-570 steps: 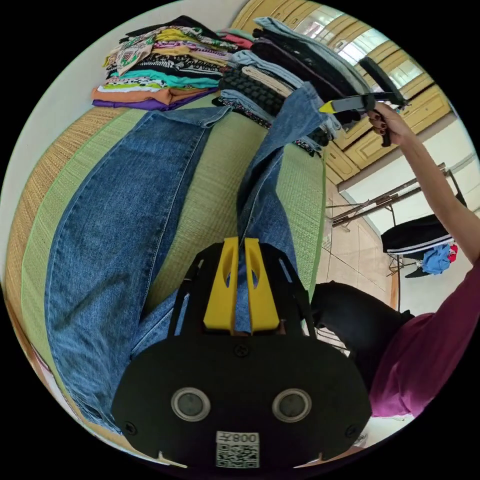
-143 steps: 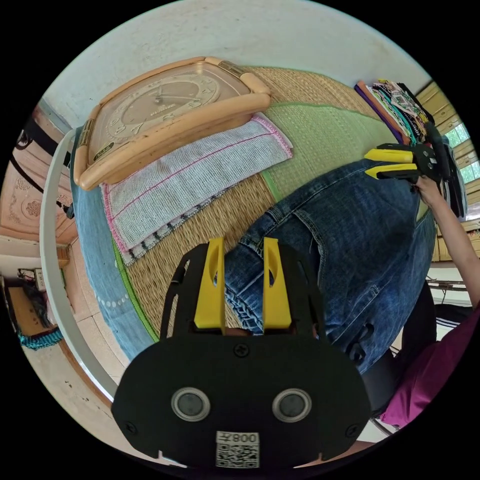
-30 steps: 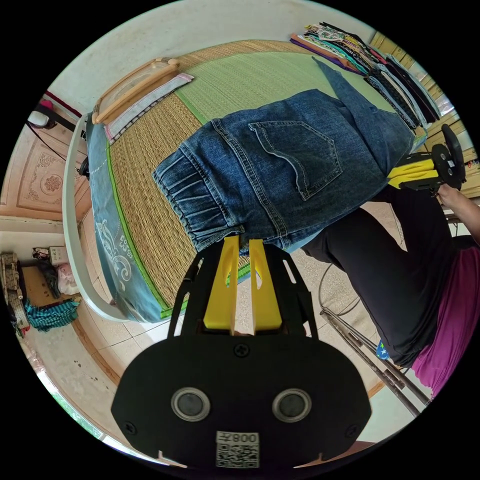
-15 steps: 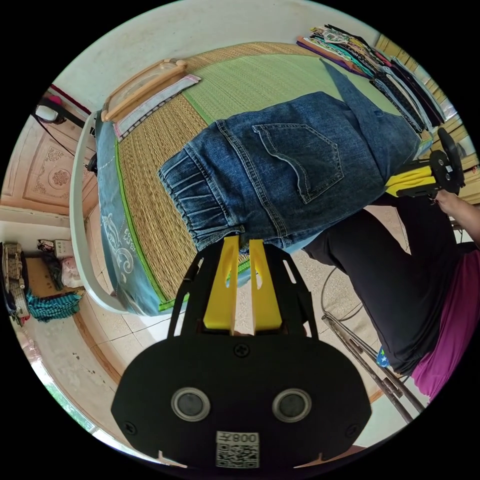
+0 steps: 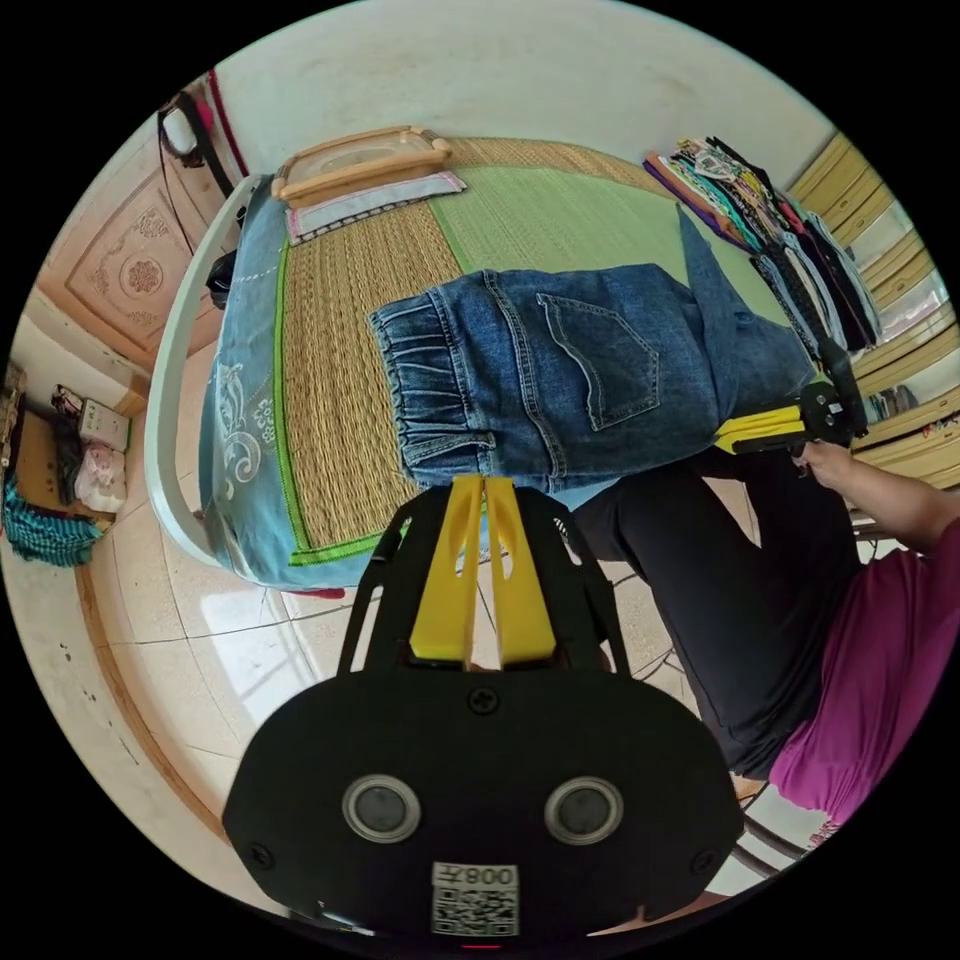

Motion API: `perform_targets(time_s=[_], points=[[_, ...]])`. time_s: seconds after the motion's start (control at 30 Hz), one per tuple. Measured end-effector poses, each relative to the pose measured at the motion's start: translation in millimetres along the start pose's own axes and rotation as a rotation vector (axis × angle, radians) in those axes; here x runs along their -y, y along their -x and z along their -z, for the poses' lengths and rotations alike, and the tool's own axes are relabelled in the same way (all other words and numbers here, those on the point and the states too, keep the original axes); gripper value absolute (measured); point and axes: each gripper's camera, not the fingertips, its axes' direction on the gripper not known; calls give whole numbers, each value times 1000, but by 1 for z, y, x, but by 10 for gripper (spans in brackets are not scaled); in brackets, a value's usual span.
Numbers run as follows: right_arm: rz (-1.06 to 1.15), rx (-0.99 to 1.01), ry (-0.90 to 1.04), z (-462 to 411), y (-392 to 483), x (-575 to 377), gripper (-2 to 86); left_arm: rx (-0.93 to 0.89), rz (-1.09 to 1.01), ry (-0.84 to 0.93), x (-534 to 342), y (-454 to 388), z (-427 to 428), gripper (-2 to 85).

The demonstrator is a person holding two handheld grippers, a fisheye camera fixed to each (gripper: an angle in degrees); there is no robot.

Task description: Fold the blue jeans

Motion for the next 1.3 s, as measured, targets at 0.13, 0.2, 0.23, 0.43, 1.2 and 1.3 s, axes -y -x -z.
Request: perform_targets(time_s=[0.13,0.2,0.23,0.43,1.2,1.3], points=[[-11,9,-1,-2,-9,-5,20,-43,50,-42,-5,2,-17,1],[-16,10,-4,-3,-14,-10,21,-33,85,-24,-4,3,-33,1],[-16,10,-5,-3,-16,-11,21,-28,97,13,-5,5,-47,1],[-47,60,-26,-2,-39,-27,23,-57,153,43,-17,11,-80,0],[-485,390,-377,68,-234,-181,18,-458,-236,-74,71,-228,-232,81],[-561,339,-445,96,-282,-191,38,-410,-296,-27,94,-259,-261,93]])
